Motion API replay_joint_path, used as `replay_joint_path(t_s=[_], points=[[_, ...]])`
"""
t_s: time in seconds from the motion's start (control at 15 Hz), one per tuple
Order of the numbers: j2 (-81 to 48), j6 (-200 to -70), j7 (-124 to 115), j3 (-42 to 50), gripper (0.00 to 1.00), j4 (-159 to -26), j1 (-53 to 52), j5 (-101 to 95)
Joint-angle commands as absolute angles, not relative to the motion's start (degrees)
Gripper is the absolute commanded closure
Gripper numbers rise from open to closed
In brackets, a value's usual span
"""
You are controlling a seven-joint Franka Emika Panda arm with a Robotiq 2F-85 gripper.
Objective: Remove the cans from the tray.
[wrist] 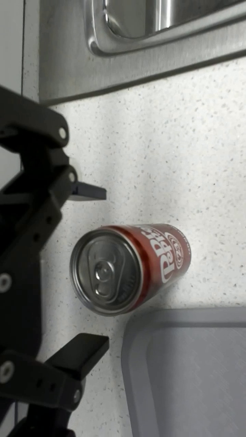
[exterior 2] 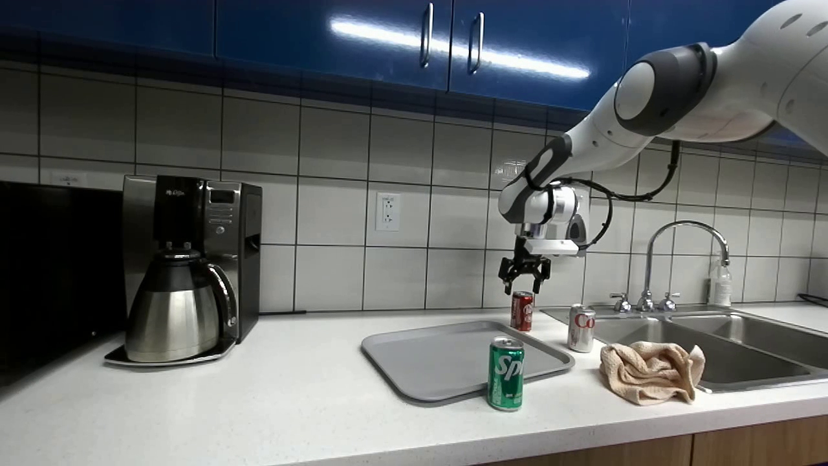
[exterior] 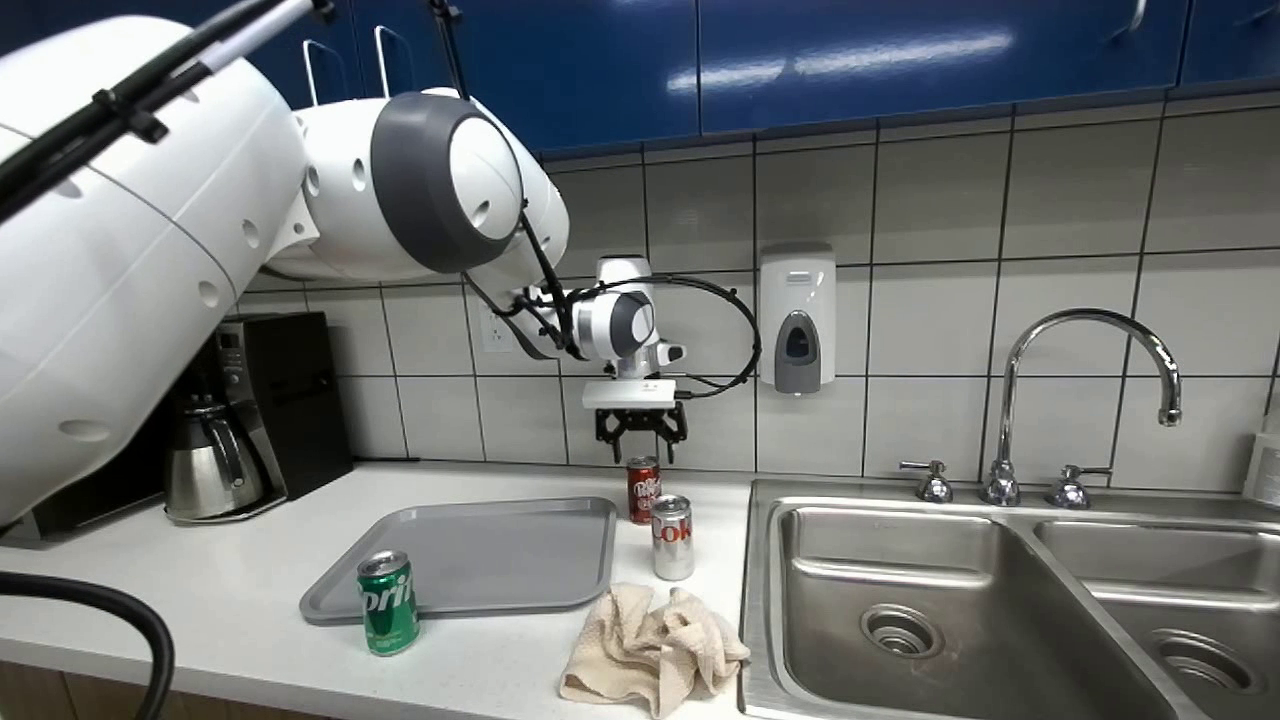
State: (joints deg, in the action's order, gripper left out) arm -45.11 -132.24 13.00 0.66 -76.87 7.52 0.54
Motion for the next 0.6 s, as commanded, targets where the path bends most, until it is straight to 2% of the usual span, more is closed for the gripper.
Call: replay_joint_path(t_s=[0.0, 0.53], points=[[-40.4, -133.4, 13.9, 0.4, 0.0, -82.7, 7.6, -0.2], [-31.9, -138.5, 17.0, -0.1, 0.0, -96.2, 7.6, -0.8]])
